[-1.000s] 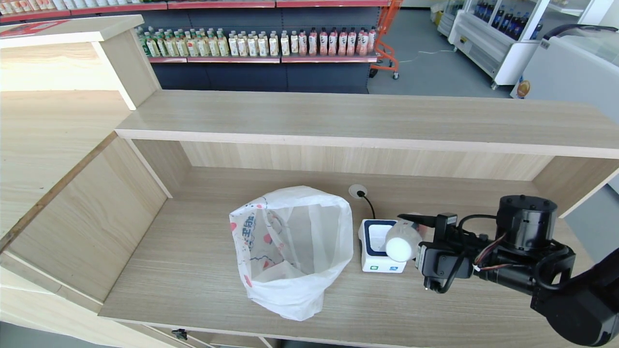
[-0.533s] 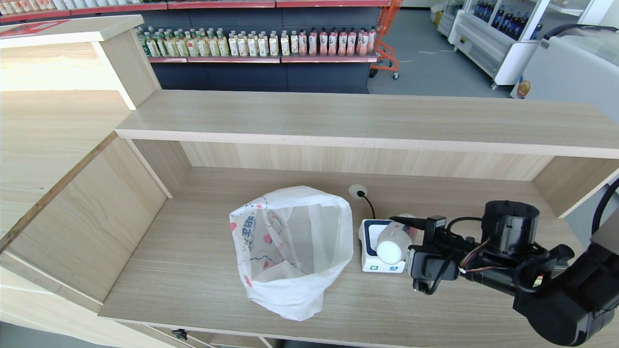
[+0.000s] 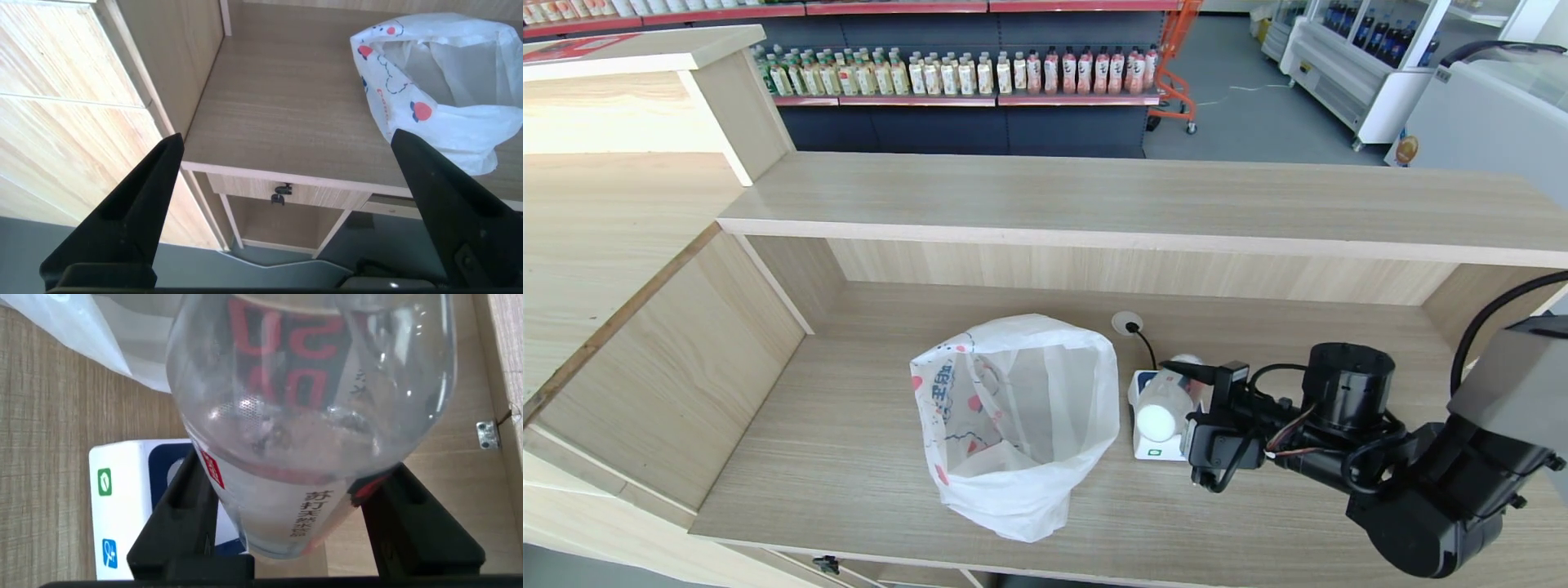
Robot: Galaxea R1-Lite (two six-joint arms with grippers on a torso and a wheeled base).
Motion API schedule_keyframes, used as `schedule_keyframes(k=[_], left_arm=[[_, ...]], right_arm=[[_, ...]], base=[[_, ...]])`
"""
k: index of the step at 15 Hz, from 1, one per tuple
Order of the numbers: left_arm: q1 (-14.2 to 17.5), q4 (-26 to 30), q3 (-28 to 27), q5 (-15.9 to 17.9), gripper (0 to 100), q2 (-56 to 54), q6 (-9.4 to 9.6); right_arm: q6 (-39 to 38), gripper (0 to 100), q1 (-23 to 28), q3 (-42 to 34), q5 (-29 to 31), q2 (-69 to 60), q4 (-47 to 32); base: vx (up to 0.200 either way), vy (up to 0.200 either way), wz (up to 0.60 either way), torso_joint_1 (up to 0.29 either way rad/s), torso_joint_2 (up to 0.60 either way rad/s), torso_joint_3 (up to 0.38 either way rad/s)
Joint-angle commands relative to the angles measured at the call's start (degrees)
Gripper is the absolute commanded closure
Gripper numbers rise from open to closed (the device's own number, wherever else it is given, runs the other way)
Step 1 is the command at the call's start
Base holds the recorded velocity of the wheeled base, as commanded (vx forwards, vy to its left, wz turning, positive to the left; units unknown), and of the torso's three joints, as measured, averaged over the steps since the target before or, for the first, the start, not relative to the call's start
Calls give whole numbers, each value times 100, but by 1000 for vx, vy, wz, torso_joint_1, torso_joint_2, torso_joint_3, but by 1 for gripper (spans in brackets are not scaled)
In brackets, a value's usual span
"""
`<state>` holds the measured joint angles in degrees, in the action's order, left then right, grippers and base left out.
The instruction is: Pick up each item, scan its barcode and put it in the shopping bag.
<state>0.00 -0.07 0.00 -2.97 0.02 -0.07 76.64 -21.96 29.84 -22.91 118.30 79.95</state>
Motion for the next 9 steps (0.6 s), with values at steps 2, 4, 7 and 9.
schedule_keyframes(k=[2,4,7,9], left_arm=[[0,-1,0,-1,0,-2,-1],[0,-1,0,-1,0,-2,-1],[0,7,0,-1,0,-2,-1],[0,-1,0,-1,0,-2,-1]], right_arm=[[9,100,-11,-22,-3,255,153],[9,100,-2,-49,-3,299,214],[26,100,-2,-57,-3,326,223],[26,100,-2,-57,-3,326,223]], base=[[0,0,0,0,0,0],[0,0,0,0,0,0],[0,0,0,0,0,0],[0,0,0,0,0,0]])
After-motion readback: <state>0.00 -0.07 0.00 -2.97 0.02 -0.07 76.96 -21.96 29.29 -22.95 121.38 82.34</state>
